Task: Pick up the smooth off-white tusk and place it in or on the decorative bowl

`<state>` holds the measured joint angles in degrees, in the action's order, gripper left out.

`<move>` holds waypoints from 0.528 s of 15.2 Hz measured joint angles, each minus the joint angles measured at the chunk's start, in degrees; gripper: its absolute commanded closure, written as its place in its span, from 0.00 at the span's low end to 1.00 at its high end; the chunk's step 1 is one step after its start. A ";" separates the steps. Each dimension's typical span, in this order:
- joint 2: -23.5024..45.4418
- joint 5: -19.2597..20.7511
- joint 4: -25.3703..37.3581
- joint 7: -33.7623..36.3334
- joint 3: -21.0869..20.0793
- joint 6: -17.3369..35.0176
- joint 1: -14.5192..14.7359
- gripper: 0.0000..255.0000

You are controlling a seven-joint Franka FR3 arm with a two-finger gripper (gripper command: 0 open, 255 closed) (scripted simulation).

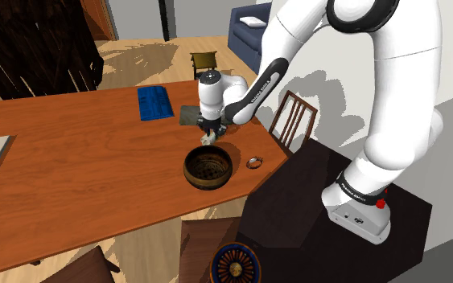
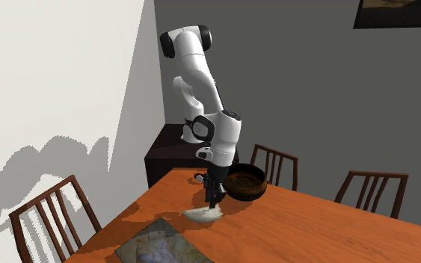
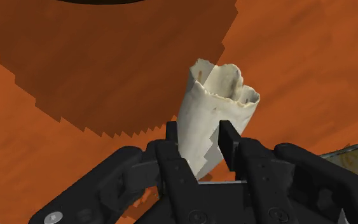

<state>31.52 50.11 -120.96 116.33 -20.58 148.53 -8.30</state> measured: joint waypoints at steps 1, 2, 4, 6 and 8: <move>0.95 -2.56 1.51 -2.38 -1.60 -1.13 -2.10 0.00; 2.57 -8.36 3.89 -6.39 -3.84 -3.14 -5.37 0.00; 5.99 -19.03 9.28 -13.20 -8.01 -8.39 -11.47 0.00; 8.19 -21.85 11.49 -14.91 -8.97 -9.76 -13.04 0.00; 9.51 -22.14 12.16 -15.03 -8.85 -9.52 -13.08 0.00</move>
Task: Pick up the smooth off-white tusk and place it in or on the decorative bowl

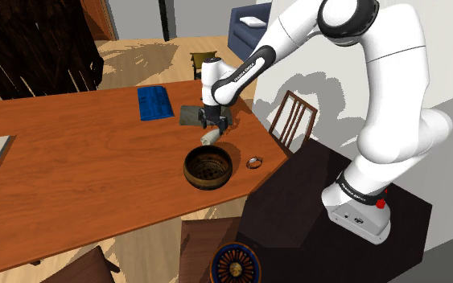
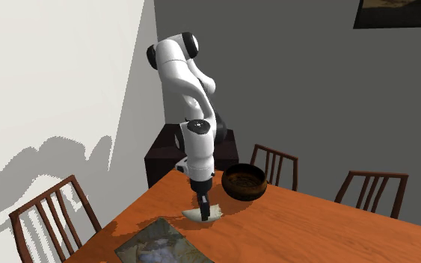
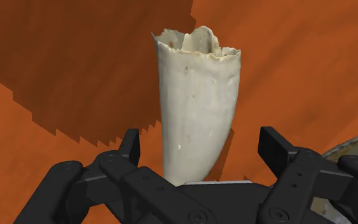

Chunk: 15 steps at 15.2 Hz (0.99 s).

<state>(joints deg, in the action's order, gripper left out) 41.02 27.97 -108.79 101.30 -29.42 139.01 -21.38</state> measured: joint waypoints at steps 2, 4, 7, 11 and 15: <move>1.43 0.49 0.52 0.34 0.62 0.79 0.49 0.00; 2.57 1.06 0.78 0.69 1.24 1.66 0.93 0.00; 2.88 1.17 0.96 0.72 1.38 1.79 1.03 0.00; 2.91 1.19 0.98 0.72 1.40 1.81 1.05 1.00; 2.88 1.18 1.00 0.72 1.38 1.78 1.05 1.00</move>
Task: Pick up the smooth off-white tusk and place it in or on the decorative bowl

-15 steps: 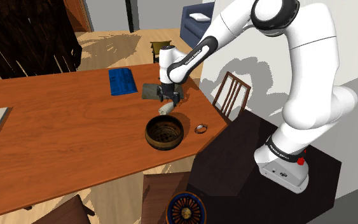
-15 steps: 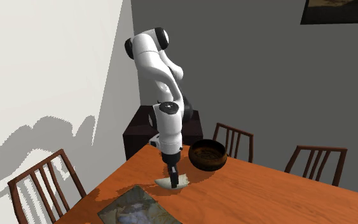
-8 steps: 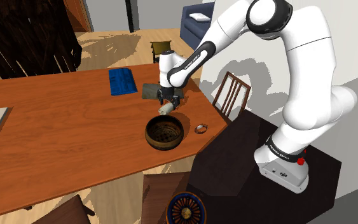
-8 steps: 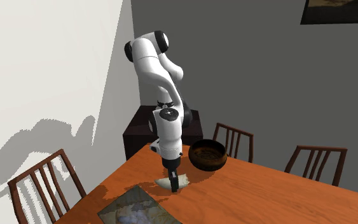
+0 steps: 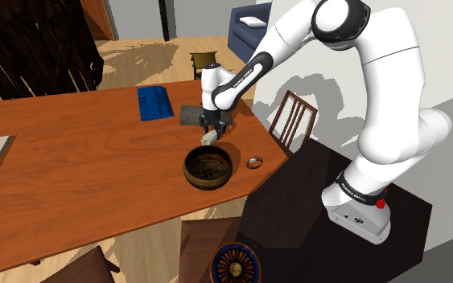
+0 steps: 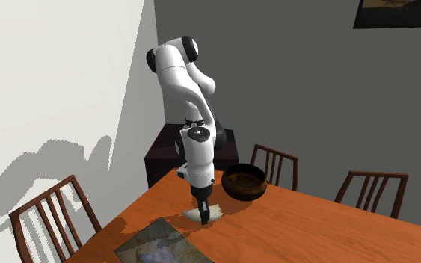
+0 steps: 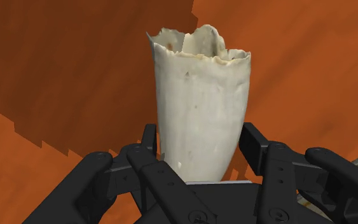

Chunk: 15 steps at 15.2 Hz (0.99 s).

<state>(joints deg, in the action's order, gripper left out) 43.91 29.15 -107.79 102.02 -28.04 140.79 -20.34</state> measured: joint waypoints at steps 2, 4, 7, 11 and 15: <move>0.00 0.00 0.00 0.00 0.00 0.00 0.00 1.00; 0.00 0.00 0.00 0.00 0.00 0.00 0.00 1.00; -0.29 -0.14 -0.13 -0.07 -0.15 -0.18 -0.12 1.00; -2.53 -1.28 -0.95 -0.64 -1.39 -1.62 -1.03 1.00; -4.83 -2.61 -1.44 -1.36 -2.73 -3.39 -1.98 1.00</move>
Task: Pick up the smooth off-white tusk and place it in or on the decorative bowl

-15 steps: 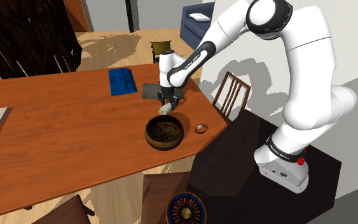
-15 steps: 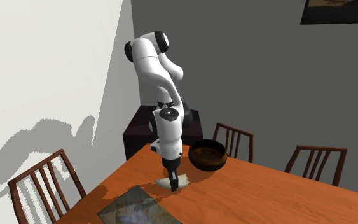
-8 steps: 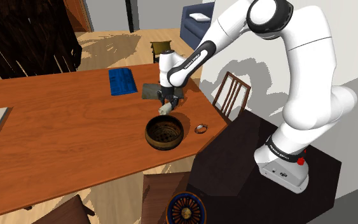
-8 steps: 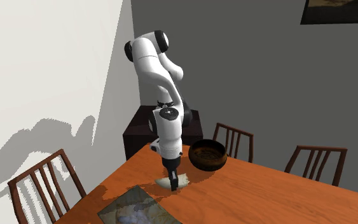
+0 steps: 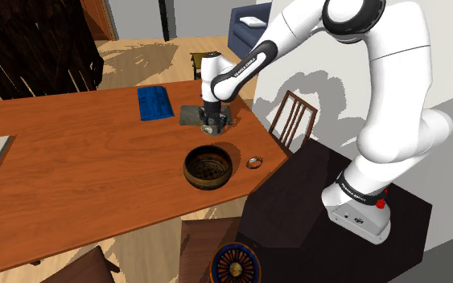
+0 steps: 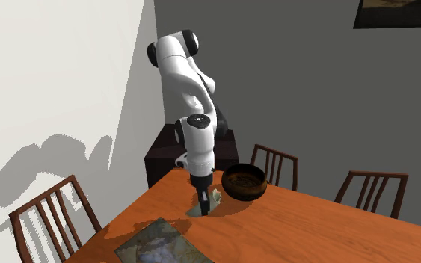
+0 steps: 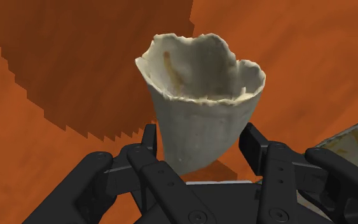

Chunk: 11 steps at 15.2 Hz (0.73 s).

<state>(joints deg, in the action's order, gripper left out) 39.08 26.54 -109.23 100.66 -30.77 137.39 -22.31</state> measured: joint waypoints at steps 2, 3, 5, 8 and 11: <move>-1.13 -0.74 -0.03 -0.49 -0.69 -1.05 -0.51 1.00; -1.77 -1.07 -0.37 -0.68 -1.01 -1.34 -0.83 1.00; -2.88 -1.79 -0.45 -1.11 -1.67 -2.31 -1.31 1.00; -4.56 -2.90 -0.59 -1.84 -2.62 -3.74 -2.11 1.00; -6.16 -3.99 -0.64 -2.33 -3.57 -5.17 -2.67 1.00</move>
<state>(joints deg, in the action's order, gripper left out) 32.92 22.55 -109.87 98.33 -34.34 132.22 -24.98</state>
